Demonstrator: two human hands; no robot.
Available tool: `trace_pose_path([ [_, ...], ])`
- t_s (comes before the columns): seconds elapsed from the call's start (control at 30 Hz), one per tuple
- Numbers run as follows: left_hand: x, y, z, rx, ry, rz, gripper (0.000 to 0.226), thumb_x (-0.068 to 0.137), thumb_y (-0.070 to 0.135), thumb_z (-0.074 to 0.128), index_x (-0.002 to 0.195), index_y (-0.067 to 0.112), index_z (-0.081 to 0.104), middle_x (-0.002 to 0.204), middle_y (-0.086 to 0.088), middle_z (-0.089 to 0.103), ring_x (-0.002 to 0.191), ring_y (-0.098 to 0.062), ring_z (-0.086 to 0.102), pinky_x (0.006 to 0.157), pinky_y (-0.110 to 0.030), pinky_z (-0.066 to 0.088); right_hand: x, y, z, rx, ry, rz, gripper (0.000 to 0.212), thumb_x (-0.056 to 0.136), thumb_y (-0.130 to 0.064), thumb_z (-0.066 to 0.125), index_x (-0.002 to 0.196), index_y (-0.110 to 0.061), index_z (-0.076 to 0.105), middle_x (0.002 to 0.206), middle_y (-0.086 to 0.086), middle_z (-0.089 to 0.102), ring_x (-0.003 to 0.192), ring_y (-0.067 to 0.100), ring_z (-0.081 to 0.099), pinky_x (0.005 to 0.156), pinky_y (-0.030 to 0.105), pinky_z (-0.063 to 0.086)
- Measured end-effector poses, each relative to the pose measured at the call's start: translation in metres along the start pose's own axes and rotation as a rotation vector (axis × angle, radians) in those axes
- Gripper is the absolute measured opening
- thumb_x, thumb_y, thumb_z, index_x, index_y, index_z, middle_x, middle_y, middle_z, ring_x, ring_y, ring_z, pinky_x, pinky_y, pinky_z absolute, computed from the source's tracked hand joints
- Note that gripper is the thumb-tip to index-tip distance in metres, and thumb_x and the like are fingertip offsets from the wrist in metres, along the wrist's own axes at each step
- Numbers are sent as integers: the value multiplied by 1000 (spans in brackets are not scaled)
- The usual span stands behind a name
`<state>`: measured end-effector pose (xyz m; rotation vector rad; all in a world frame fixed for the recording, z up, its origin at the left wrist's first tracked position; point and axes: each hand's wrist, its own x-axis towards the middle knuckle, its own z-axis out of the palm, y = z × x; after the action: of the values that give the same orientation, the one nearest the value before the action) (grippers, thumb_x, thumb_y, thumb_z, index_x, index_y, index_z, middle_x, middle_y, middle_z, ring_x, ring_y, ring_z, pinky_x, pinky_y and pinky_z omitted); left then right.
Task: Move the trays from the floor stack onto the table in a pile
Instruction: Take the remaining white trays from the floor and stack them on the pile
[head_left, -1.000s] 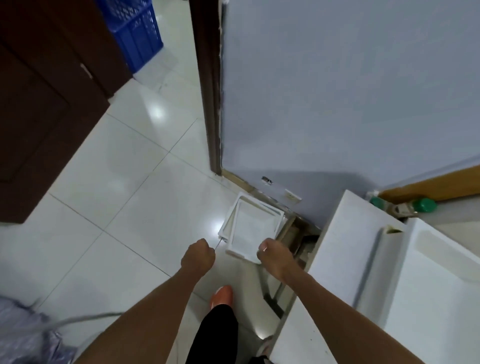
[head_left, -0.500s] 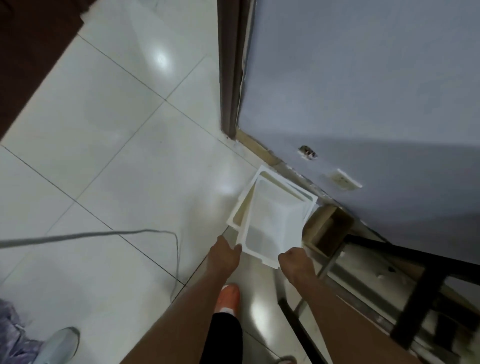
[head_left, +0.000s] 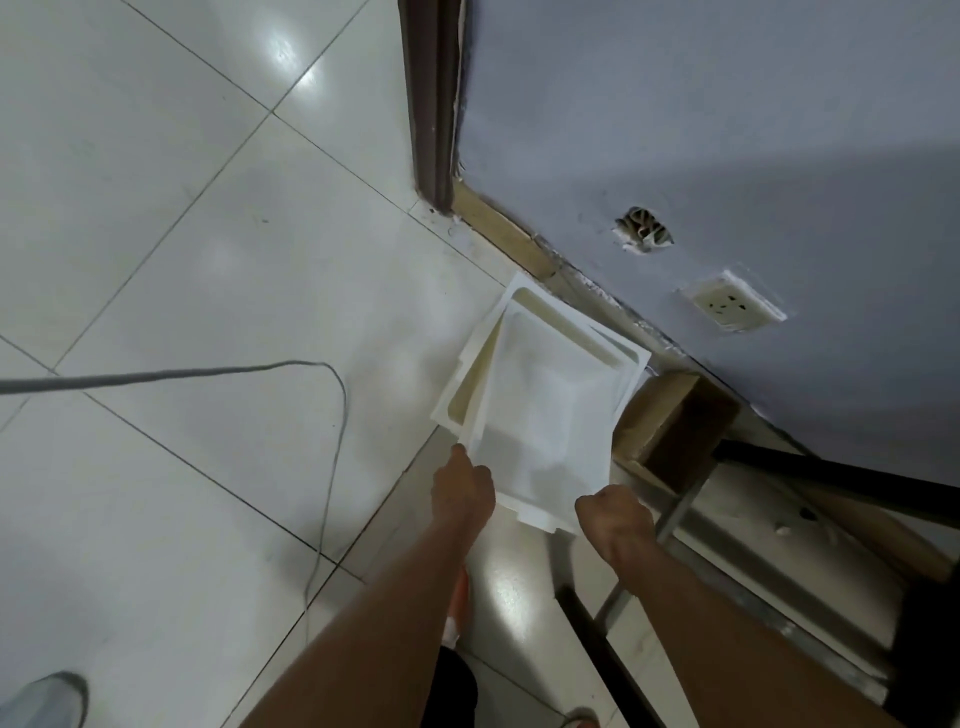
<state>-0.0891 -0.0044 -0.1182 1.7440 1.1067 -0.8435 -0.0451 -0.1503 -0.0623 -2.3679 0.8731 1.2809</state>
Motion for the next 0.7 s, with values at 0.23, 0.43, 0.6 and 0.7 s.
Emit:
trace_pose_path([
  [0.23,-35,-1,-54,8,-36,65,28,87,18,48,109,2,54,101,-20,65,81,-36,69,76,-45,59,-43,-13,-40,23,77,0,45,85,-19,51,125,0,52,122,21,59,112,39,56,92,39,49],
  [0.43,-98,-1,-112,-250,-76,129,26,91,9,48,114,4,58,105,-23,65,71,-32,70,50,-34,61,-111,-26,-81,129,105,50,65,81,-18,55,138,-5,28,136,21,42,119,40,49,100,45,46],
  [0.6,-157,14,-157,-476,-87,154,30,92,-1,45,119,1,58,109,-25,63,91,-37,67,61,-42,62,-160,-29,-116,250,104,-39,47,81,-9,56,121,-9,33,122,18,53,106,37,57,94,51,52],
  [0.7,-199,30,-185,-552,-98,199,28,93,-2,42,116,1,59,105,-20,66,92,-34,67,65,-39,62,-191,-33,-142,382,96,-126,44,83,-1,51,126,-9,51,117,14,63,103,35,61,95,48,53],
])
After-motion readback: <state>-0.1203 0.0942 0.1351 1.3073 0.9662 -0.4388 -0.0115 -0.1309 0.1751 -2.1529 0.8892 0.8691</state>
